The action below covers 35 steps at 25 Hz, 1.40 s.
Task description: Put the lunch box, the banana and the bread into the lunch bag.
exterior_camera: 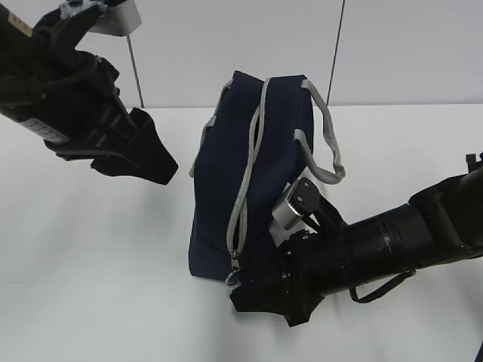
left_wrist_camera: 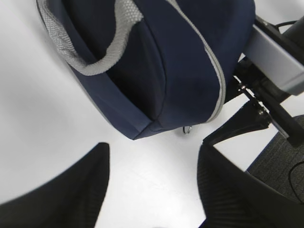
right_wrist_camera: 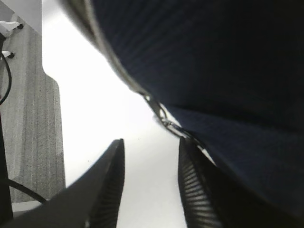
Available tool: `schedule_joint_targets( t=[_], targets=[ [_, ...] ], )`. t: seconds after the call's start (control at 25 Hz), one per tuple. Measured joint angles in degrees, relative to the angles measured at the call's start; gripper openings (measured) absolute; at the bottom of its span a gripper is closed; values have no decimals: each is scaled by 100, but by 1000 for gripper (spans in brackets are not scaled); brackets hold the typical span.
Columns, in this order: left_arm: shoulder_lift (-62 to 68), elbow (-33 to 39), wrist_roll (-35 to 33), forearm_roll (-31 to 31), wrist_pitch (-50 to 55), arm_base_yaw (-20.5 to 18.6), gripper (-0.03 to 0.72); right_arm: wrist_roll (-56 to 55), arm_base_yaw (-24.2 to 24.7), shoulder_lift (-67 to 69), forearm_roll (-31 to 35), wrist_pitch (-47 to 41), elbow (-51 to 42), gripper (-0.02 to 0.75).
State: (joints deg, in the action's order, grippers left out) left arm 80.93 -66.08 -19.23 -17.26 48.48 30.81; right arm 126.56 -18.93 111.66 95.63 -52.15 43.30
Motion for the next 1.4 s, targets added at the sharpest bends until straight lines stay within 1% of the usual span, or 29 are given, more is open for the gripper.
schedule_joint_targets(
  t=[0.52, 0.64, 0.88, 1.4],
  targets=[
    [0, 0, 0, 0, 0, 0, 414, 520, 0, 0, 609, 164, 0, 282],
    [0, 0, 0, 0, 0, 0, 414, 564, 0, 0, 729, 164, 0, 309],
    [0, 0, 0, 0, 0, 0, 414, 564, 0, 0, 738, 175, 0, 396],
    [0, 0, 0, 0, 0, 0, 414, 329, 0, 0, 704, 309, 0, 407]
  ],
)
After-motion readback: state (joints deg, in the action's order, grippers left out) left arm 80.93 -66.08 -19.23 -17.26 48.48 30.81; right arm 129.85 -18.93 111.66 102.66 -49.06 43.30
